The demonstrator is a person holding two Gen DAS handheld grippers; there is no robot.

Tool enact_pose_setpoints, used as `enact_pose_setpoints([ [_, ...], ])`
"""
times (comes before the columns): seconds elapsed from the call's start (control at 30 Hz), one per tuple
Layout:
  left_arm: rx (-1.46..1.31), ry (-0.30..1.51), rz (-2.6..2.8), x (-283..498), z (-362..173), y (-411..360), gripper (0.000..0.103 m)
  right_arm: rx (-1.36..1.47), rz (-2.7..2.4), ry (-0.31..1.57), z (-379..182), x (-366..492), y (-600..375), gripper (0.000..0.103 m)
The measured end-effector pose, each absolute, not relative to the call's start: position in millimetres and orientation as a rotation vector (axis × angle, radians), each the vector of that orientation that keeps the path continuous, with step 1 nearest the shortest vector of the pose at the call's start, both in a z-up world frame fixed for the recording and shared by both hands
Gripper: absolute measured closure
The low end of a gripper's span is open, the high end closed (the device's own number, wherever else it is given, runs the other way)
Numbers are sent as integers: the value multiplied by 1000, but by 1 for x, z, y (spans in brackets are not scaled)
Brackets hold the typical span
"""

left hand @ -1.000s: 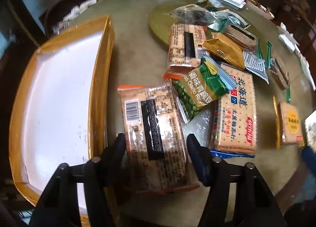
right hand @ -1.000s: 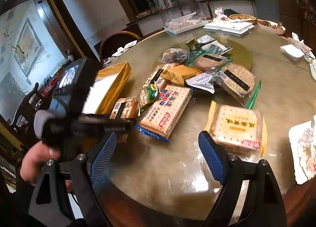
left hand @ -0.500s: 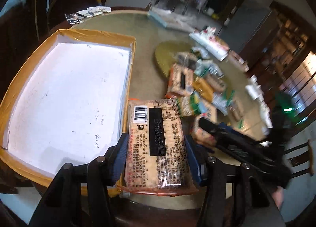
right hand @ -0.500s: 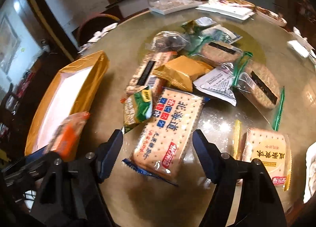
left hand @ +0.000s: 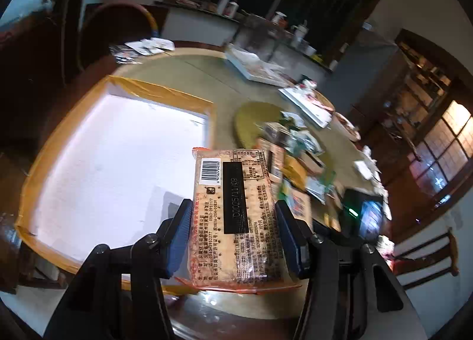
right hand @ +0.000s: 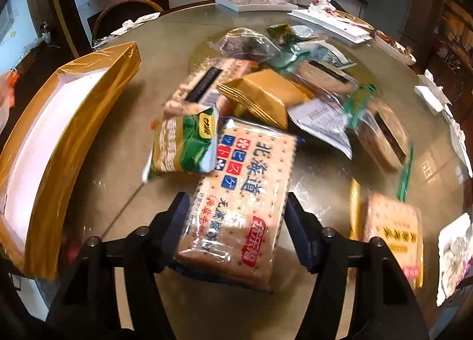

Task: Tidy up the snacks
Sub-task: 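Carry both packs into the white tray and open both tools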

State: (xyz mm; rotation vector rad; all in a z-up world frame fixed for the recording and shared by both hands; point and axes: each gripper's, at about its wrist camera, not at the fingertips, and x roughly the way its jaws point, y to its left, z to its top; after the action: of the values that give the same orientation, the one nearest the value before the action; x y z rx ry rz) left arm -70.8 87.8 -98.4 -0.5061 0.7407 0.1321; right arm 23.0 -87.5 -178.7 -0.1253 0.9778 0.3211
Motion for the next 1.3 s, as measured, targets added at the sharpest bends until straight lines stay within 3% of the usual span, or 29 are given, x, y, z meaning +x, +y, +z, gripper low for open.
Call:
enact_pose_setpoints([
  [0.37, -550, 755, 248, -86, -116, 123, 47, 15, 423, 947, -176, -21, -133, 47],
  [0.67, -587, 774, 307, -95, -131, 147, 47, 96, 474, 795, -131, -38, -131, 47],
  [1.0, -572, 763, 383, -101, -133, 177, 47, 17, 873, 715, -98, -41, -8, 47],
  [1.3, -518, 837, 465, -98, -151, 204, 47, -126, 881, 846, -146, -20, 83, 47],
])
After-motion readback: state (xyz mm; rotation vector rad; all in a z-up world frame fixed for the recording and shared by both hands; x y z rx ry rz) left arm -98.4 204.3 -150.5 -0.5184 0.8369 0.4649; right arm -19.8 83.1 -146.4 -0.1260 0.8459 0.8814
